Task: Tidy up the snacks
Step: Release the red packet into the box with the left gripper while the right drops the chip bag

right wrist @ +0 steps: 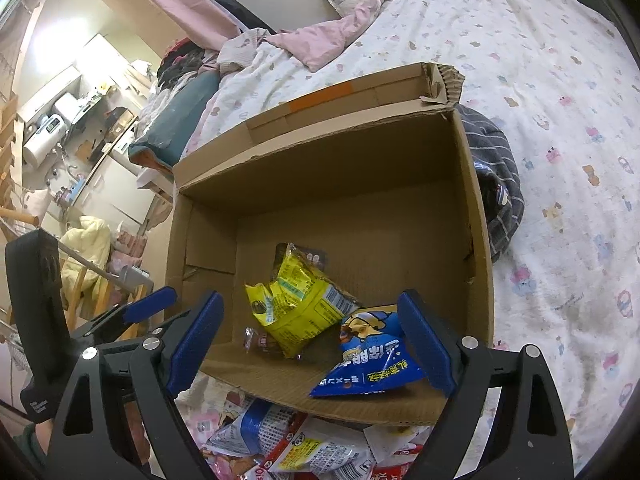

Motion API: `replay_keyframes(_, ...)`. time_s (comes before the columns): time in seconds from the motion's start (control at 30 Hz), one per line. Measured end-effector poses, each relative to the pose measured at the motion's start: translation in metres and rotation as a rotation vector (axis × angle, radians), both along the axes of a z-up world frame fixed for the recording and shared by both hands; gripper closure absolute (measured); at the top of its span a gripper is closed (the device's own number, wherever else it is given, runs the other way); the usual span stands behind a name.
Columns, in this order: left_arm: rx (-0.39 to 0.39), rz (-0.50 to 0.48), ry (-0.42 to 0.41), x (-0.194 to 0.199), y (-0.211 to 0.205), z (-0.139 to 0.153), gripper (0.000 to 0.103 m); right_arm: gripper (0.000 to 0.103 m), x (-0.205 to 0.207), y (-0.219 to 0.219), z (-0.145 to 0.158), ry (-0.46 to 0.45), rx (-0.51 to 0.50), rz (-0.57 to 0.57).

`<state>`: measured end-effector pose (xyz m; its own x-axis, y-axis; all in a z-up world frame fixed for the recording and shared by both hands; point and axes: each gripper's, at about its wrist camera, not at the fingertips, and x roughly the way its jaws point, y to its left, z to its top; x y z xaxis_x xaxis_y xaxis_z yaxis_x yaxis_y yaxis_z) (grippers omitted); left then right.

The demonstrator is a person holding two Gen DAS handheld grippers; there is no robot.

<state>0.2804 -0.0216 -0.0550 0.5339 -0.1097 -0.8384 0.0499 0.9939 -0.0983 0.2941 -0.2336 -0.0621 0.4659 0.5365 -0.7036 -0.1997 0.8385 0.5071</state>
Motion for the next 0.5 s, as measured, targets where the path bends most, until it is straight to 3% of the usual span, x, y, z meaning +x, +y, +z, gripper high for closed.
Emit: replay_keyframes(0.5, 0.012, 0.018, -0.053, -0.021, 0.005, 0.012, 0.019, 0.012, -0.011, -0.014, 0.015, -0.033, 0.018, -0.042)
